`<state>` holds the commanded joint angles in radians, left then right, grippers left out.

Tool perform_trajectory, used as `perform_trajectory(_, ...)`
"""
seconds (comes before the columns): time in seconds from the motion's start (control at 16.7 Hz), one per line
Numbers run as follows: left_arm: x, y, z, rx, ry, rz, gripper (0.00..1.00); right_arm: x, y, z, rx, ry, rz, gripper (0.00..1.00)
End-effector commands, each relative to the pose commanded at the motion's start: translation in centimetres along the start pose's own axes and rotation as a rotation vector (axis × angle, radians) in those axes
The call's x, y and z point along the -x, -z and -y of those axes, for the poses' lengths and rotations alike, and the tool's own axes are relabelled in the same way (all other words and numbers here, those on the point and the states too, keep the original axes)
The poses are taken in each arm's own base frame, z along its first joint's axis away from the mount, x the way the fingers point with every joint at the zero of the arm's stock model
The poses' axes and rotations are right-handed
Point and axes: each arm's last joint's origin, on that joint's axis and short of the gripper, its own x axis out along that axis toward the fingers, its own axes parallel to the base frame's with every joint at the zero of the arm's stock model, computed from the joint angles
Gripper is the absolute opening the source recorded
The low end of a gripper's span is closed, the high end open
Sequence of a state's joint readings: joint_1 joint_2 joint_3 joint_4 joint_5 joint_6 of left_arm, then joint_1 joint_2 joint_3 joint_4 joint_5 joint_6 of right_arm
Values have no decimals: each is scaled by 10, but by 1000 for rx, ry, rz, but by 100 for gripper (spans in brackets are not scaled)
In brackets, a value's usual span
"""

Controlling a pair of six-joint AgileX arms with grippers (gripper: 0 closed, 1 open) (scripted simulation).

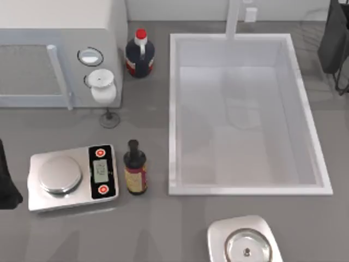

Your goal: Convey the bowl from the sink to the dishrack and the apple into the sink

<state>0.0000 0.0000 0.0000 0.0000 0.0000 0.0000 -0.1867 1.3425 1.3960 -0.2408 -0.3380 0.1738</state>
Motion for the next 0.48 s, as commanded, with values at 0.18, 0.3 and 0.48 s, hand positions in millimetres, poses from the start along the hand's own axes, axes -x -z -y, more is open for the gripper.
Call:
perform_trajectory(0.18,0,0,0,0,0,0,100,21,-10,41,136,101,143,0)
perform_trajectory(0.3,0,0,0,0,0,0,100,30,-14,54,192,143,188,0)
perform_trajectory(0.48,0,0,0,0,0,0,100,33,-14,58,207,155,199,0)
